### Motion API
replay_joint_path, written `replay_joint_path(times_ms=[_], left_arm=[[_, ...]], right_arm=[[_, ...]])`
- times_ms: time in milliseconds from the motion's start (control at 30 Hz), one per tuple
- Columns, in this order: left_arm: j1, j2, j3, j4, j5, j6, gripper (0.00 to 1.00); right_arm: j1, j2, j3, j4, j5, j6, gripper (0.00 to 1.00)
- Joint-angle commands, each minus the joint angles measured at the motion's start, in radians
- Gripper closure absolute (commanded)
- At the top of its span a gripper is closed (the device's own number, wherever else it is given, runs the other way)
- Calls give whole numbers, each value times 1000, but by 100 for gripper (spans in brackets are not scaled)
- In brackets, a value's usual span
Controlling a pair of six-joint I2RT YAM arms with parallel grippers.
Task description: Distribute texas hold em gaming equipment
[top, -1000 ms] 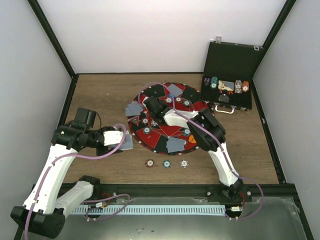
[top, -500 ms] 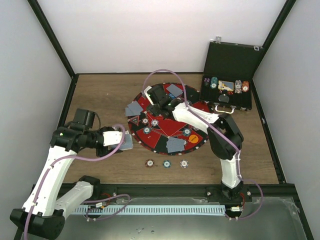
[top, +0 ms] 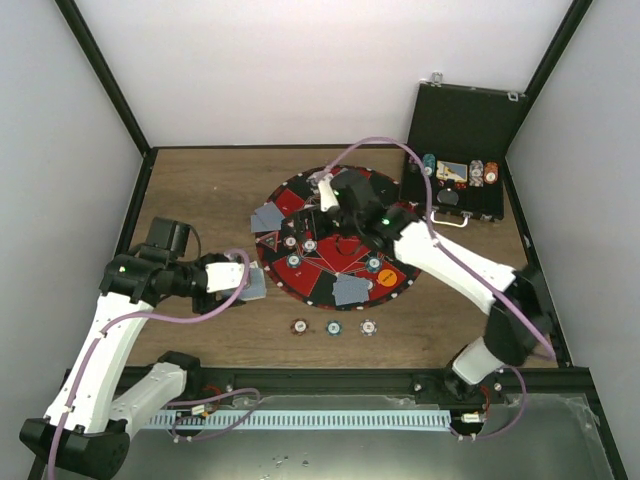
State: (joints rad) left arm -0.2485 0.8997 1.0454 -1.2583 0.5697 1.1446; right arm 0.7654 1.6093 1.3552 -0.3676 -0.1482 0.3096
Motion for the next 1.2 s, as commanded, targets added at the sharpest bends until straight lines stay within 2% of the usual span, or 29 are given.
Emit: replay_joint_path(times_ms=[0,133,333,733,967,1167], left_arm=[[2,-17,16,11,41,4,96],[1,-26,14,12,47,5,96],[2,-28,22,11,53,-2,96],[2,-30,31,-4,42,3,96],[2,-30,32,-4,42,4,96],[2,-31,31,-7,42,5,96]], right_arm=[[9,-139,-186,216,-356,371,0],[59,-202,-292,315,-406,476,0],[160,-169,-280,333,-406,539,0],[233,-82,-284,513,-466,637,1],[258,15,-239,558,-505,665,6],[258,50,-229,579,-494,691,14]])
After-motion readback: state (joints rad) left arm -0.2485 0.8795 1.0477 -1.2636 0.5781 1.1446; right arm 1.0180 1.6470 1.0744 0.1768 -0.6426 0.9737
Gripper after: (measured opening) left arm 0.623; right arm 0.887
